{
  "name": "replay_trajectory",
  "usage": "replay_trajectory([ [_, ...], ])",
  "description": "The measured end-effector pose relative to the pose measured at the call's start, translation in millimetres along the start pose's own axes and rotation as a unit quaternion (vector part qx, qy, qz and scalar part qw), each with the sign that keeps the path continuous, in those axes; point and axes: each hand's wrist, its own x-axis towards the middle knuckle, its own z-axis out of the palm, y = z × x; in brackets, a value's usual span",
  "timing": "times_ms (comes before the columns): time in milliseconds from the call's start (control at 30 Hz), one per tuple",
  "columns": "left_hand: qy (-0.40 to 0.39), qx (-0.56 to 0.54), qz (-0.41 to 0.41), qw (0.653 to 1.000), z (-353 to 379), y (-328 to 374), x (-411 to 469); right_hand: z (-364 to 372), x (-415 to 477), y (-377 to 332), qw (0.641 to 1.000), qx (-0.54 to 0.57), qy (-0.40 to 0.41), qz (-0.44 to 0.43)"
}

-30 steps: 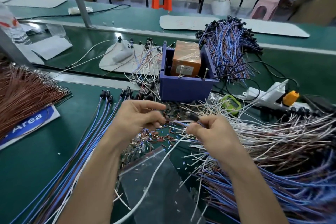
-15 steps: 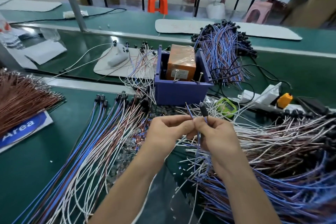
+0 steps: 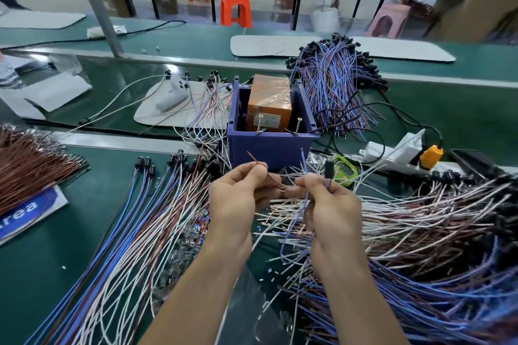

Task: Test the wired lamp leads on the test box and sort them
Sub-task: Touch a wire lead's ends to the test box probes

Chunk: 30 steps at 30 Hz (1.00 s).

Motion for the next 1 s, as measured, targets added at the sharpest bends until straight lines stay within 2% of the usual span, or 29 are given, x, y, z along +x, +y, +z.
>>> replay_trajectory([
  [67,0.026,-0.016,0.004,1.0,2,5,9,1,9,-3,0.999,0.011,0.034,0.011],
  [300,0.093,-0.038,-0.027,0.995,-5,7,37,9,35,-11,0.996,0.053,0.069,0.028],
  [467,0.138,-0.031,0.034,0.989,-3,8,44,15,43,-10,0.994,0.065,0.076,0.034],
  [600,0.169,0.025,0.068,0.983,0,8,53,16,49,-8,0.994,0.068,0.072,0.04],
  [800,0.163,0.091,0.082,0.979,7,3,58,16,53,-9,0.995,0.06,0.07,0.045],
  [1000,0.148,0.094,0.093,0.98,9,3,56,16,55,-10,0.994,0.067,0.072,0.047],
])
